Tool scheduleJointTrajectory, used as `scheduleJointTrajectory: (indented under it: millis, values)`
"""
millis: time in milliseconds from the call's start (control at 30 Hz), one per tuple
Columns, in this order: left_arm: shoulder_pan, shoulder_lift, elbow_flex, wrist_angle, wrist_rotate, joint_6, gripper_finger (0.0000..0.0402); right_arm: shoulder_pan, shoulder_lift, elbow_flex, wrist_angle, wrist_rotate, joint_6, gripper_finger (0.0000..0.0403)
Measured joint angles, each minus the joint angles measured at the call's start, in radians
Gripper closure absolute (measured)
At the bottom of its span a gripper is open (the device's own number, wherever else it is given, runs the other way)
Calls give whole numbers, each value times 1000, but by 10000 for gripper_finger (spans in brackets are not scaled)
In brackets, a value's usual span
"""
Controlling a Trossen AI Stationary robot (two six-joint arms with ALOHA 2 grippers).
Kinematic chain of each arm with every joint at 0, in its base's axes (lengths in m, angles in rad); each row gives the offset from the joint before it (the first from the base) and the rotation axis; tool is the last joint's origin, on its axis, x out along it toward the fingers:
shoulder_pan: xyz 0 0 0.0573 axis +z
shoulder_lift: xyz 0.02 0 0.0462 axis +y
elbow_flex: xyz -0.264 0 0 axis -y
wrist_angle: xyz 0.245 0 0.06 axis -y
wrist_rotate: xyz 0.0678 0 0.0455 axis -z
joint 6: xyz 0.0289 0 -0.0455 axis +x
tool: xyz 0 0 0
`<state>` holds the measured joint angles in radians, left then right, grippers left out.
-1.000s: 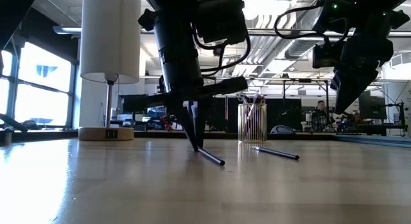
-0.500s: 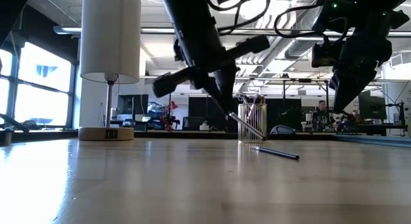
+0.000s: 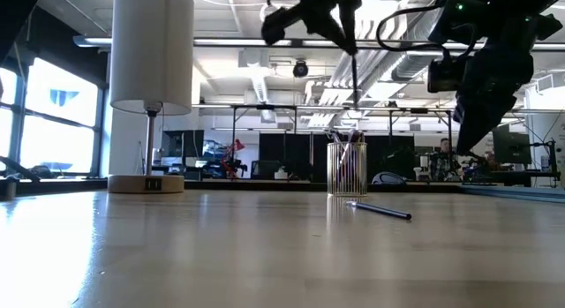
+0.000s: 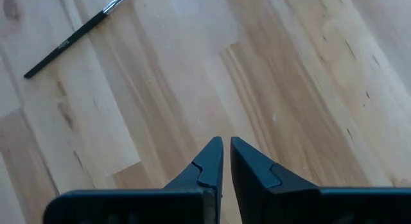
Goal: Put items in baskets/containers
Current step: Put the silver eyeshadow brush into the yellow container
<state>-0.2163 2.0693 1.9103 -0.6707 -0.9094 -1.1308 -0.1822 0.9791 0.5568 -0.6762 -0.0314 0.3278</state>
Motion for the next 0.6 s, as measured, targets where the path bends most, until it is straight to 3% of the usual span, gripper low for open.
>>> scheduleJointTrajectory:
  millis: [133,333,467,600]
  values:
    - [61,0,42,56,171,419,401,0,0,0,0,39,37,384]
    - [147,0,42,365,332,840,401,0,0,0,0,84,75,386]
    - [201,0,10,549,478,1033,401,0,0,0,1,124,126,388]
    - [268,-14,-138,803,606,1102,401,0,-7,0,4,173,199,389]
